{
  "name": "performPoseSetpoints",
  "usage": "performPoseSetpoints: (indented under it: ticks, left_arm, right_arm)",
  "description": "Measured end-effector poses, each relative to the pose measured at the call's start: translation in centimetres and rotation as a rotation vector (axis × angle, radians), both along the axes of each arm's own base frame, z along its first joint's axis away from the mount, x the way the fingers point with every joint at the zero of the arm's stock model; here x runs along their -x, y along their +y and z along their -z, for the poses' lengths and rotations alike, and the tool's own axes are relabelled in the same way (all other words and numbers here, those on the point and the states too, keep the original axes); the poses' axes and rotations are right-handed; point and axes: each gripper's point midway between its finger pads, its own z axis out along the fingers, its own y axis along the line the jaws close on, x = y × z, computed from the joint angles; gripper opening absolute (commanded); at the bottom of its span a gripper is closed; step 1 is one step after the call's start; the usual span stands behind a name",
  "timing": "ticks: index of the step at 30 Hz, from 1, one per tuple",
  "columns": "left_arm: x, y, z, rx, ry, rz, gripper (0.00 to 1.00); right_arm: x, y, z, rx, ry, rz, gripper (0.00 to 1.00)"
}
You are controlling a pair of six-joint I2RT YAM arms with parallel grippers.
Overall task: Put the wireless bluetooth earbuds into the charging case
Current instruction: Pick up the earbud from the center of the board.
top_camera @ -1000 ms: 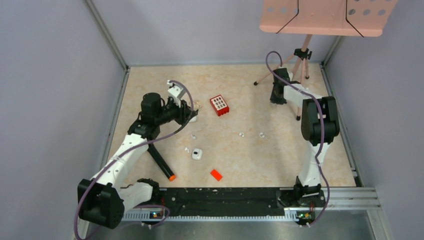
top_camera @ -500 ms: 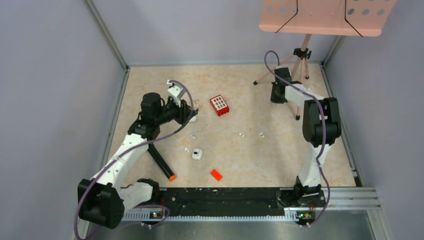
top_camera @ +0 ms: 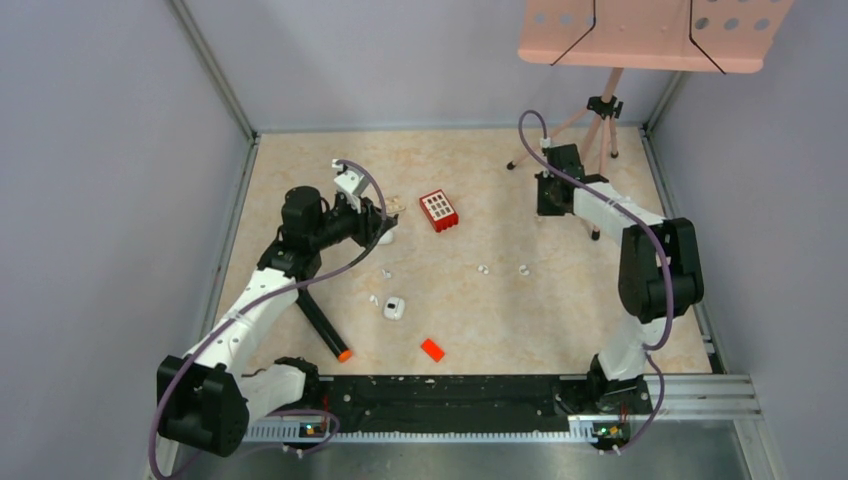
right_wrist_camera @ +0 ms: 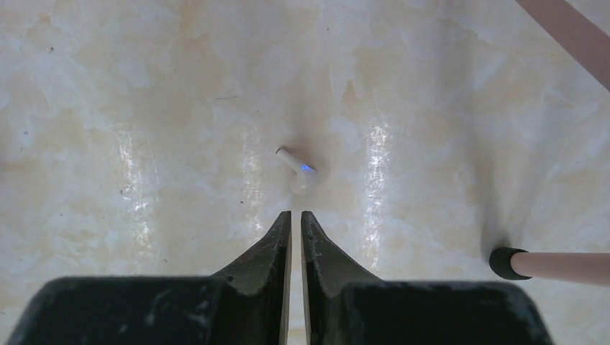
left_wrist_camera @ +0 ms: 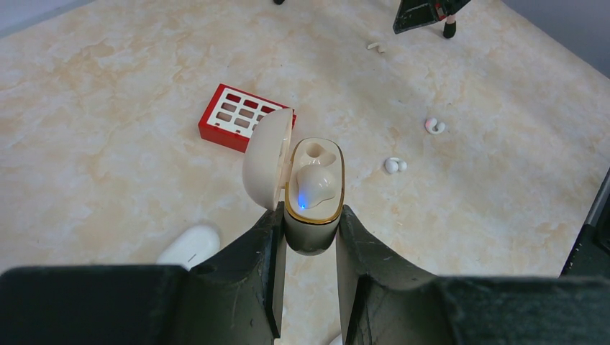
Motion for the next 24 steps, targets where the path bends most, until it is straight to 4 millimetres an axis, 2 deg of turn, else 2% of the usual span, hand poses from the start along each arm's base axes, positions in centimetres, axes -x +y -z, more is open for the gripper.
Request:
performPoseSetpoints:
  ticks: [2,4,12,17,24]
  left_arm:
    - [0.0,0.0,0.0,0.000,0.001,0.000,0.00]
    - [0.0,0.0,0.0,-0.001,0.002,0.000,0.00]
    - [0.3,0.1,0.6,-0.018,0.020,0.003,0.00]
    - [0.4,0.3,1.1,-0.034,0.028,0.007,0.00]
    - [0.5,0.4,1.3,-0.046,0.026,0.008,0.00]
  right_arm:
    - [0.1,0.0,0.2,0.000,0.006,0.001,0.21]
    - [0.0,0.0,0.1,-0.002,0.001,0.004,0.24]
    - [-0.8,0.6,2.4,-0.011,0.042,-0.014,0.30]
    - [-0.9,0.5,3.3,0.039,0.059,-0.129,0.32]
    - [-1.6,0.1,3.1,0.101,0.026,-0.329,0.35]
